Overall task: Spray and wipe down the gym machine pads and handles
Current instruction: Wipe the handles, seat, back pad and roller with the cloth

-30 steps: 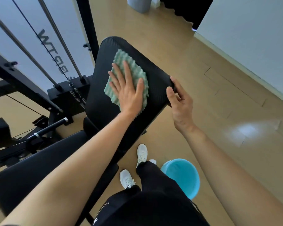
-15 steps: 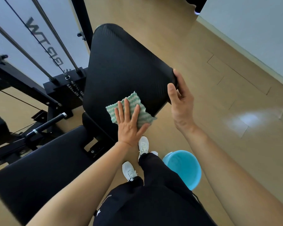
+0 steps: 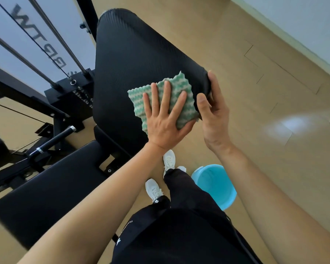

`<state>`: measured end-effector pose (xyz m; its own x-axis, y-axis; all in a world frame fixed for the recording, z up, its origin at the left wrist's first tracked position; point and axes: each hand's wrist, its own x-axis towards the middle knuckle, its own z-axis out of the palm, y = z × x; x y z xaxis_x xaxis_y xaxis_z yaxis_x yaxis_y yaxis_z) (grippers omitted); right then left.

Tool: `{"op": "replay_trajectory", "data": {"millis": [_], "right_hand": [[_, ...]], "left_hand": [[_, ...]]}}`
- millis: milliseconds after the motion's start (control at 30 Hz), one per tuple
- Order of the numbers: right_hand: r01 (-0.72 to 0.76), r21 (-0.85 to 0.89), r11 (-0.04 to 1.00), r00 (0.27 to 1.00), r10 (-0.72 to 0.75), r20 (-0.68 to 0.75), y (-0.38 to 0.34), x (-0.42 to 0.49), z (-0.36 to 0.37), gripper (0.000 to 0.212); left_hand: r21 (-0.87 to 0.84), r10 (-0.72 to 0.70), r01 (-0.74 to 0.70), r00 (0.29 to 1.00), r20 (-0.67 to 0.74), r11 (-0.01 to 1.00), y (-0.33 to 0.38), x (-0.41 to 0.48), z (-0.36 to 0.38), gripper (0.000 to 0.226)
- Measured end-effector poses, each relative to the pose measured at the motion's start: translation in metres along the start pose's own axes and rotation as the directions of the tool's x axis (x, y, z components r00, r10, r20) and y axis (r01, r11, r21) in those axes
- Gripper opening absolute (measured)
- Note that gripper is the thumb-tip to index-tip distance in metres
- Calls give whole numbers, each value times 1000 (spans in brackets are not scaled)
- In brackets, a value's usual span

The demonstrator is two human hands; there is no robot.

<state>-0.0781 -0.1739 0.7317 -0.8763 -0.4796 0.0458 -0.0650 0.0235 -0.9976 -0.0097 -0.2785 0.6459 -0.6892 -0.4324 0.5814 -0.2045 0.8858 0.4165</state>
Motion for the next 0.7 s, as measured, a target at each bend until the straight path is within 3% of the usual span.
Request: {"op": "replay_trajectory", "data": {"millis": [300,500,700], "right_hand": [[67,-140,988,993,-79,-83,6,-1,7,52],[99,-184,978,992,-112,-63,13,1,11,53],[29,-216,976,995,-49,-91,15,-4,21,60]], "left_hand": [[-19,-12,13,999,52,1000,-40,-79,25,79],[10,-249,252,947,202,968,-59,-142,26,100],[-96,-430,504,809,402,858,-51,-149,8,106]]}}
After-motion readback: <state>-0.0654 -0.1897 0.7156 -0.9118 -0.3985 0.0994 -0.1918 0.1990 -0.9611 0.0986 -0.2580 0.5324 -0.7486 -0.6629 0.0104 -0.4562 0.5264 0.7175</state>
